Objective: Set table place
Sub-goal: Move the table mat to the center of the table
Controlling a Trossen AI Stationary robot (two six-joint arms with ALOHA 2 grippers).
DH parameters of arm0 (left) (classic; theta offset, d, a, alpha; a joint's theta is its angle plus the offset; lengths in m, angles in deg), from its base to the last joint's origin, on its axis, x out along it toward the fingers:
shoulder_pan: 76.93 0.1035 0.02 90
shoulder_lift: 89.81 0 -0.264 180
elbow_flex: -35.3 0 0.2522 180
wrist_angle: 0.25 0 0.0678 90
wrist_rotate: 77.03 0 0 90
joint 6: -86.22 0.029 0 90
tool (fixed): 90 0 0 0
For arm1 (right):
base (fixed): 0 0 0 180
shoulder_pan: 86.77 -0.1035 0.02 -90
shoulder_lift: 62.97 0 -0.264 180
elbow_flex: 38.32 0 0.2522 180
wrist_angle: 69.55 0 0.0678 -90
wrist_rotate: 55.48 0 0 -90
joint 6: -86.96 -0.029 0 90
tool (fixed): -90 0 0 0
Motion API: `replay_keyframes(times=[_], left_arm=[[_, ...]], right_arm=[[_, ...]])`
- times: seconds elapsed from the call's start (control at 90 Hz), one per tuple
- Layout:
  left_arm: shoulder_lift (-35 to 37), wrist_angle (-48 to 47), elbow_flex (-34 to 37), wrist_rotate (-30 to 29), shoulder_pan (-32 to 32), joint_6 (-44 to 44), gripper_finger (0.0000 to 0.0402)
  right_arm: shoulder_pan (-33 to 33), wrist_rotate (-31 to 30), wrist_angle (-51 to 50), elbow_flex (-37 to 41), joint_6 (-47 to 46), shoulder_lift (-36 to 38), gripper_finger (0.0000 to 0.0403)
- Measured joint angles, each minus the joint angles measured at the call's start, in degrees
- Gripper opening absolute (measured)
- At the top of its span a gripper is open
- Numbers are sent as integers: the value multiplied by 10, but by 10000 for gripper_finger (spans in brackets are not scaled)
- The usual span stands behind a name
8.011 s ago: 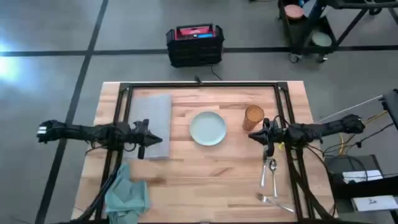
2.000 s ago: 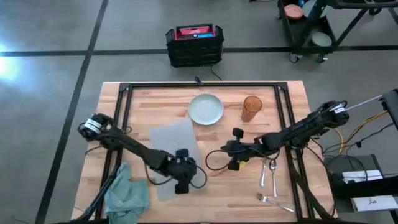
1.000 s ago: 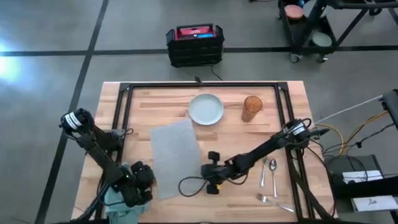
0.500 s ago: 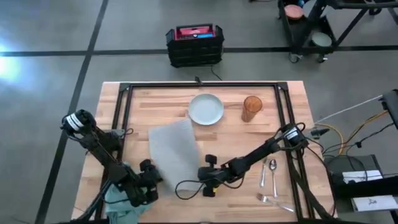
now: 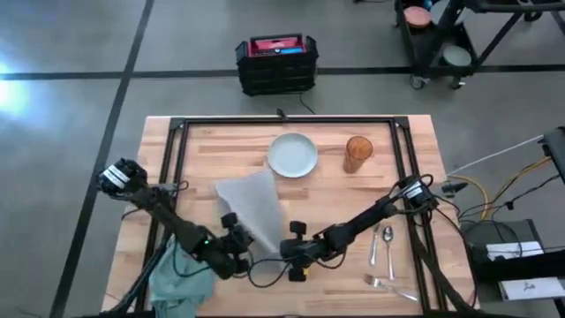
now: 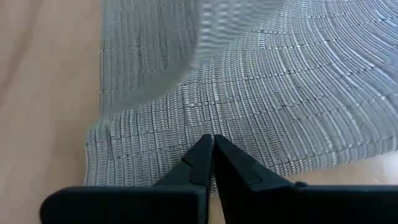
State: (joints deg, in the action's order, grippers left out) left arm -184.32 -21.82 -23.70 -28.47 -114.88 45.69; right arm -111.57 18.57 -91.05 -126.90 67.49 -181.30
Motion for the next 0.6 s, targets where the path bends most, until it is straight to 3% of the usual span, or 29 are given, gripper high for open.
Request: replay_keyframes(times=[0.211,0.389,0.6], left_arm=[[0,22,0,0,5,15,0],[0,34,0,-20,5,15,0],[0,48,0,-37,9,33,0]], right_arm=[[-8,-33,-174,-34,-34,72,2],[-19,-42,-204,-34,-80,116,6],[-34,-50,-217,-34,-58,133,70]])
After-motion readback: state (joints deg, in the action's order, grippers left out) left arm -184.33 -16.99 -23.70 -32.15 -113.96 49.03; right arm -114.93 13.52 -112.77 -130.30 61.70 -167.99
